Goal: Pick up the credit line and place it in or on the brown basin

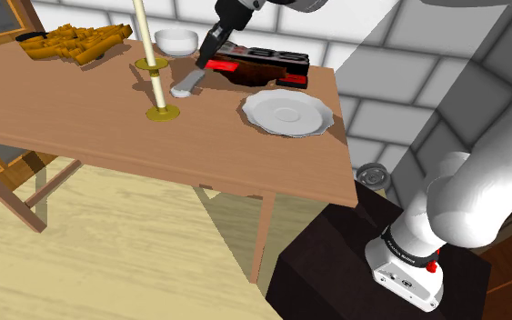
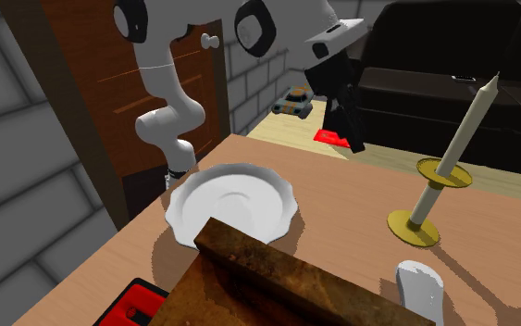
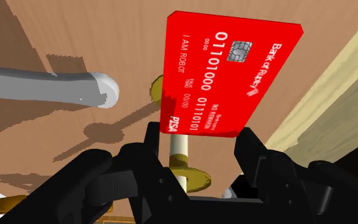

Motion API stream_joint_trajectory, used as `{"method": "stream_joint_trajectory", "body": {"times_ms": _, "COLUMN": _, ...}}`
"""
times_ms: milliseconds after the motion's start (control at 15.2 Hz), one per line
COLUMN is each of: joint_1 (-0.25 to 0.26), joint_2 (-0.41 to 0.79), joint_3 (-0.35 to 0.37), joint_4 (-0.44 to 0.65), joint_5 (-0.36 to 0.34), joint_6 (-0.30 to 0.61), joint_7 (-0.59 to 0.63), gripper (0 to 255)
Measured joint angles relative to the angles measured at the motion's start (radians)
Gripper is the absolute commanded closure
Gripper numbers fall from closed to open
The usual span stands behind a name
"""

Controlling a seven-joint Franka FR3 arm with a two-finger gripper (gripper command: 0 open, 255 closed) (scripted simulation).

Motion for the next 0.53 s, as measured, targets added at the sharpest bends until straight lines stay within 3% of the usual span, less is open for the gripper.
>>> {"method": "stream_joint_trajectory", "body": {"times_ms": 528, "joint_1": -0.071, "joint_2": 0.124, "joint_3": -0.102, "joint_4": 0.158, "joint_5": 0.089, "joint_6": -0.078, "joint_7": -0.200, "gripper": 255}}
